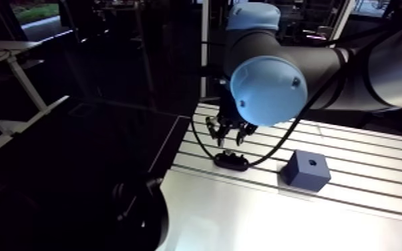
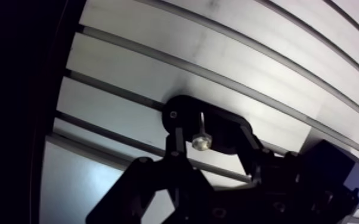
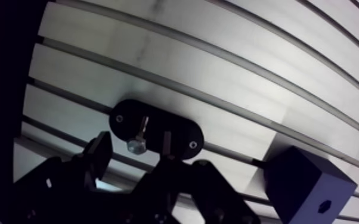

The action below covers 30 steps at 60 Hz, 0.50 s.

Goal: Pick up the M10 bolt and insert it into the hex recess until seated.

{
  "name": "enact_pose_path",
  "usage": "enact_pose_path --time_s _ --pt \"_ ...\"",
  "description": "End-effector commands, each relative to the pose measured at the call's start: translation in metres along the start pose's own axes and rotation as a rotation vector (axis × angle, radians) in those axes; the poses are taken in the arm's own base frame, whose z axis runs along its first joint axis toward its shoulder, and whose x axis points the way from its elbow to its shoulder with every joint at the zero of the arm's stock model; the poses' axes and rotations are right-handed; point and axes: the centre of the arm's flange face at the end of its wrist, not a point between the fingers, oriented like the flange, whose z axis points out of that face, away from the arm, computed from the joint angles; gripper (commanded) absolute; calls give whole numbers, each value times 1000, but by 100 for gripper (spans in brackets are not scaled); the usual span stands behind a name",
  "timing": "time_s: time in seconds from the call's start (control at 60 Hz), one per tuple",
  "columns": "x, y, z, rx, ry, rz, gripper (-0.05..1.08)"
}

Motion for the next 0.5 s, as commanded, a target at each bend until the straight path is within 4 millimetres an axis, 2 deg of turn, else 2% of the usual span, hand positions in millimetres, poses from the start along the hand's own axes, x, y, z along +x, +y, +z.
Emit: enact_pose_path --time_s 0.017,0.5 --pt "0 0 3 0 -4 -5 46" --pt "-5 -6 7 5 -17 -10 46"
